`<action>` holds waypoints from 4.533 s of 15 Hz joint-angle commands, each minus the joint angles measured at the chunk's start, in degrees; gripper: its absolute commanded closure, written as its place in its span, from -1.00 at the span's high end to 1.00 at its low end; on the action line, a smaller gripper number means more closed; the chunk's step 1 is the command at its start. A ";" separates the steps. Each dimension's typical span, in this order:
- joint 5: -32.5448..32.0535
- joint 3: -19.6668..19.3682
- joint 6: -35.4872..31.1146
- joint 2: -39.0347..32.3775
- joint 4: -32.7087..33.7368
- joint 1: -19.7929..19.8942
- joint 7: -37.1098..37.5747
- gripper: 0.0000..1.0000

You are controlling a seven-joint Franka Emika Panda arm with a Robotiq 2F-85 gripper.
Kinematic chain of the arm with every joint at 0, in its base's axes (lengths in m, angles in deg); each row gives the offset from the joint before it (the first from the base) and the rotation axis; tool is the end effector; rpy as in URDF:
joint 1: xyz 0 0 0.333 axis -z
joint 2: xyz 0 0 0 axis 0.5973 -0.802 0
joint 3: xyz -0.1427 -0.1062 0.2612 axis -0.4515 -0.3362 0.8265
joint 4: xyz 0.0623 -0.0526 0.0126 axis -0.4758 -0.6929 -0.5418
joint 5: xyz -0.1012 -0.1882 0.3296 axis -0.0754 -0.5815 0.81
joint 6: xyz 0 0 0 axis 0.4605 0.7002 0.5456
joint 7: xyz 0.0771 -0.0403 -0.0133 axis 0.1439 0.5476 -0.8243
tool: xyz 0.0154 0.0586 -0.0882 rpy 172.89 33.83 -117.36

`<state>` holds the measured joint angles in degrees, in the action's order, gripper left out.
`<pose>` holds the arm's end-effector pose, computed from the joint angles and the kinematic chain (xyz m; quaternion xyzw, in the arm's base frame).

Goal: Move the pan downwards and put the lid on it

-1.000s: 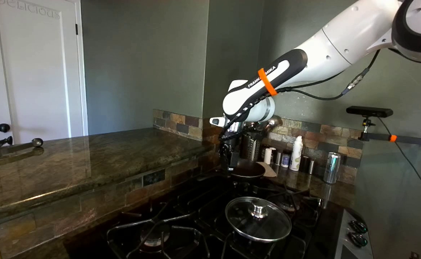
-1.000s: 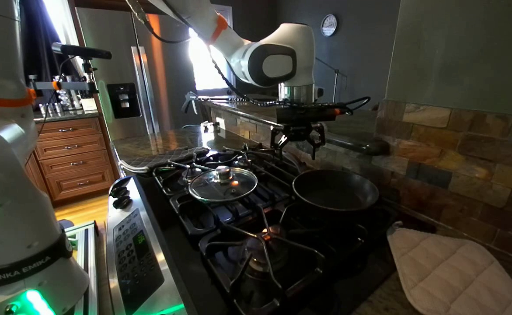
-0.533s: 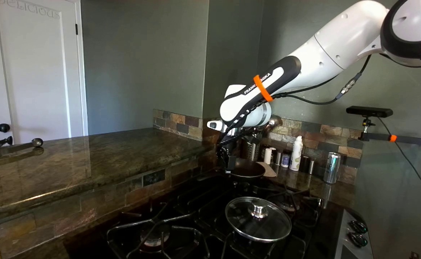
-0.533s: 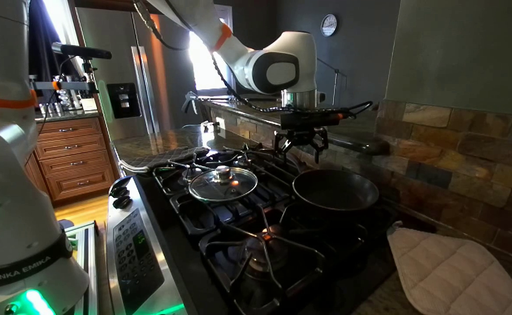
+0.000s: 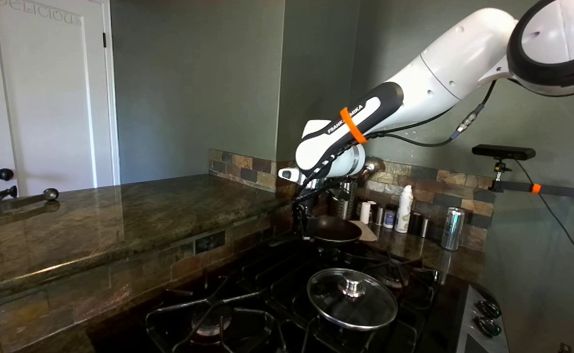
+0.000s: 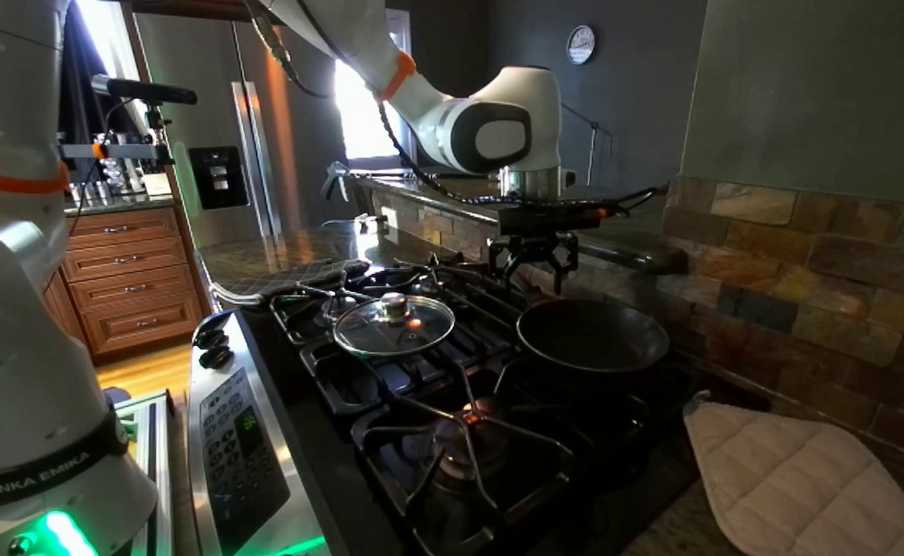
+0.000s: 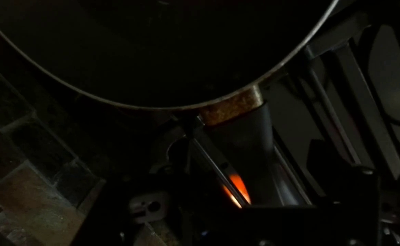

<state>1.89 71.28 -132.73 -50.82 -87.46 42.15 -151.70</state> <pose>0.6107 -0.0887 0.3338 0.8791 0.4722 0.0566 0.0298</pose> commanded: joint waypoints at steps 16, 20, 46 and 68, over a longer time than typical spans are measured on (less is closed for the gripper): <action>-4.37 1.26 -0.37 -2.50 2.44 1.02 0.69 1.00; -6.25 1.29 -0.37 -2.80 2.09 1.22 0.41 0.99; -8.96 0.23 0.97 -1.82 1.91 0.86 7.85 -0.56; -15.74 -0.67 5.61 4.93 -4.40 0.62 32.98 -0.56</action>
<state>-12.18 70.84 -129.27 -49.50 -88.76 43.09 -121.87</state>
